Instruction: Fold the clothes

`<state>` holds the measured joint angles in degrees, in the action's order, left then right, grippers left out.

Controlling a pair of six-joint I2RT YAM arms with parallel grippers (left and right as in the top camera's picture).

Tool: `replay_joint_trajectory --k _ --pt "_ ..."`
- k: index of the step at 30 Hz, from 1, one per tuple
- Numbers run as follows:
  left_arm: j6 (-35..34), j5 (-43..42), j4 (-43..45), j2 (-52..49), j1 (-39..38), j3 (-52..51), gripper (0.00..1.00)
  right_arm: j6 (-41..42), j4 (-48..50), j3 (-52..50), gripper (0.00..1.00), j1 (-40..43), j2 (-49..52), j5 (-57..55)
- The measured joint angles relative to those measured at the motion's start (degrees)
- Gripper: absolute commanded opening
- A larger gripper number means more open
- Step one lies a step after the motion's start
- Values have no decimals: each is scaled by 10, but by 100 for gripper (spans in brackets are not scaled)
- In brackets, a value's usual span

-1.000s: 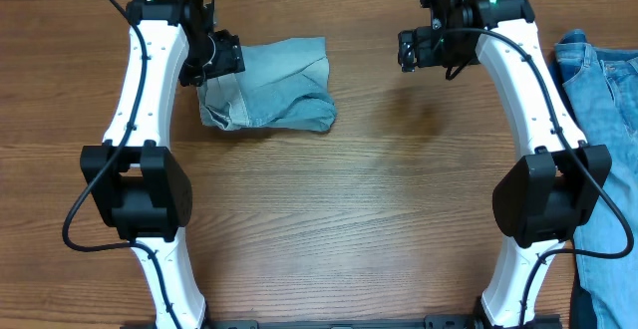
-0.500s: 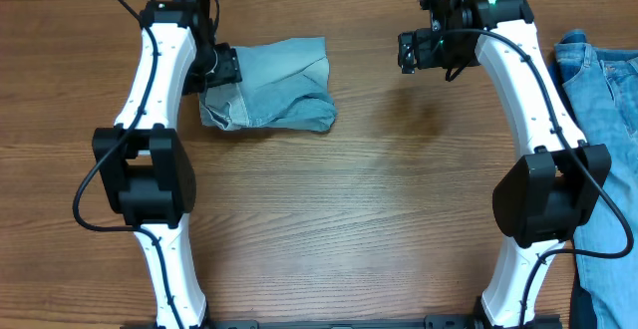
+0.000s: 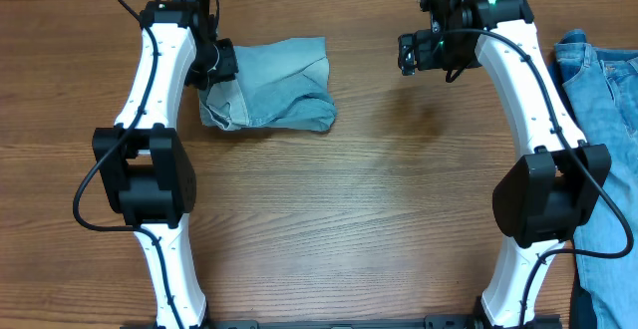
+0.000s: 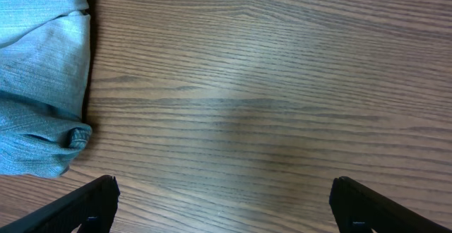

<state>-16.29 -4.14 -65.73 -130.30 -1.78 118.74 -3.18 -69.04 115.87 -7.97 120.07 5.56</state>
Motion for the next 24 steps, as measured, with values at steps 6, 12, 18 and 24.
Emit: replay_joint_trajectory --k 6,12,18,24 --pt "16 -15 10 0 0 0 4 0 0 0 100 0 0 0" --pt "32 -19 10 0 0 2 4 0 0 0 100 0 0 0" --pt "74 12 -3 -1 0 65 4 0 -1 0 100 0 0 0" --pt "123 68 -7 -1 0 67 4 0 -1 0 100 0 0 0"
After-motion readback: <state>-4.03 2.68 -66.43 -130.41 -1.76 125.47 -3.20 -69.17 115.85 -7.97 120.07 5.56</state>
